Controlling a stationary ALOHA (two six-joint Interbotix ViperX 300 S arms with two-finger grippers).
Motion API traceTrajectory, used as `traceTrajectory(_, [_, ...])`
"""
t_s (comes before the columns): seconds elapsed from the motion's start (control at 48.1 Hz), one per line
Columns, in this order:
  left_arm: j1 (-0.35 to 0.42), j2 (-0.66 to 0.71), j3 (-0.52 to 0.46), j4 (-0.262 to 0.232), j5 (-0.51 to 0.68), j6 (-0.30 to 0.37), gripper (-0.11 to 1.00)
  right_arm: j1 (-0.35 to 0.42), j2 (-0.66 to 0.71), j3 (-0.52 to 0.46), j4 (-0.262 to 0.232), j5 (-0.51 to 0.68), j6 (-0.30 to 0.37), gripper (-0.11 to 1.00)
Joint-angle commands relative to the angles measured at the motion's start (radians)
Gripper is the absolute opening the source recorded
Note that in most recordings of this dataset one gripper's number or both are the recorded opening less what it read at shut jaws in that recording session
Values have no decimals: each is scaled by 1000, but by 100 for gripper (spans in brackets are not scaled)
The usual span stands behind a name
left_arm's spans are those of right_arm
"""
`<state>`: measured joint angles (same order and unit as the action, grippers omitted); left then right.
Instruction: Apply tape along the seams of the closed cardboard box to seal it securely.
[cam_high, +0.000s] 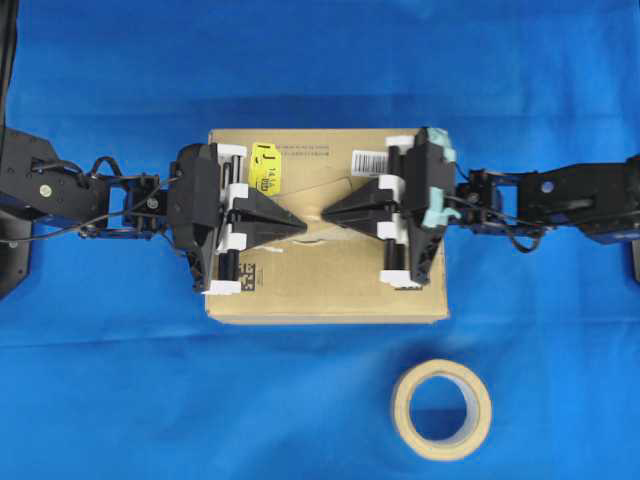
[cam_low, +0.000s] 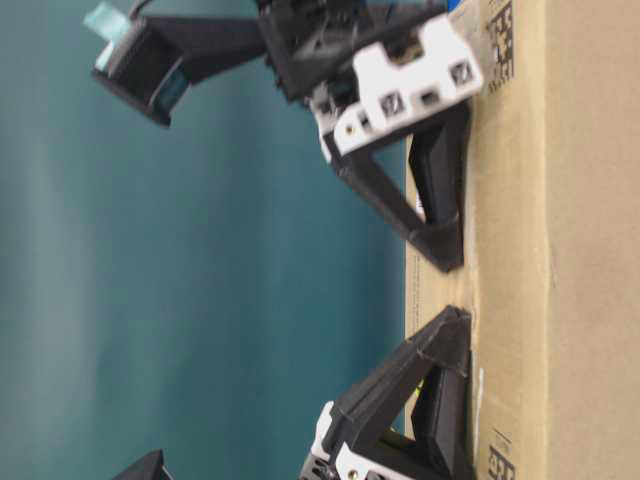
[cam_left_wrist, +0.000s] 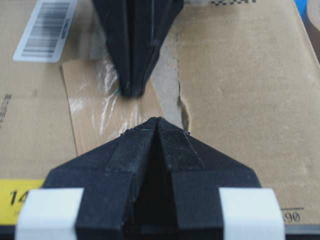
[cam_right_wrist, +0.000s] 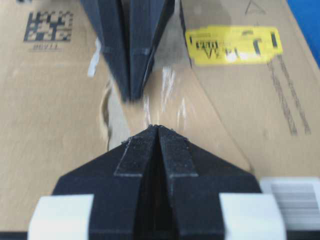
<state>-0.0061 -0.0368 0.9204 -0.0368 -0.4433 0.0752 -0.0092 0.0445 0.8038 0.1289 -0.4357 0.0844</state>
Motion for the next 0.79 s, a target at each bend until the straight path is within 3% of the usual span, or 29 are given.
traceTrajectory(0.0, [3, -17, 25, -3, 8, -9, 0, 12, -35, 37, 11, 5, 3, 0])
traceTrajectory(0.208, [3, -44, 63, -3, 6, -14, 0, 29, -84, 94, 32, 3, 3, 0])
traceTrajectory(0.437, [3, -71, -2, -2, 34, 5, 0, 29, -130, 57, 26, 12, -11, 0])
traceTrajectory(0.603, [2, -175, -49, 2, 130, 25, 0, 29, -258, 29, -2, 112, -17, 0])
traceTrajectory(0.77, [2, -285, -29, 2, 178, 49, 0, 29, -402, 54, -17, 210, -21, 0])
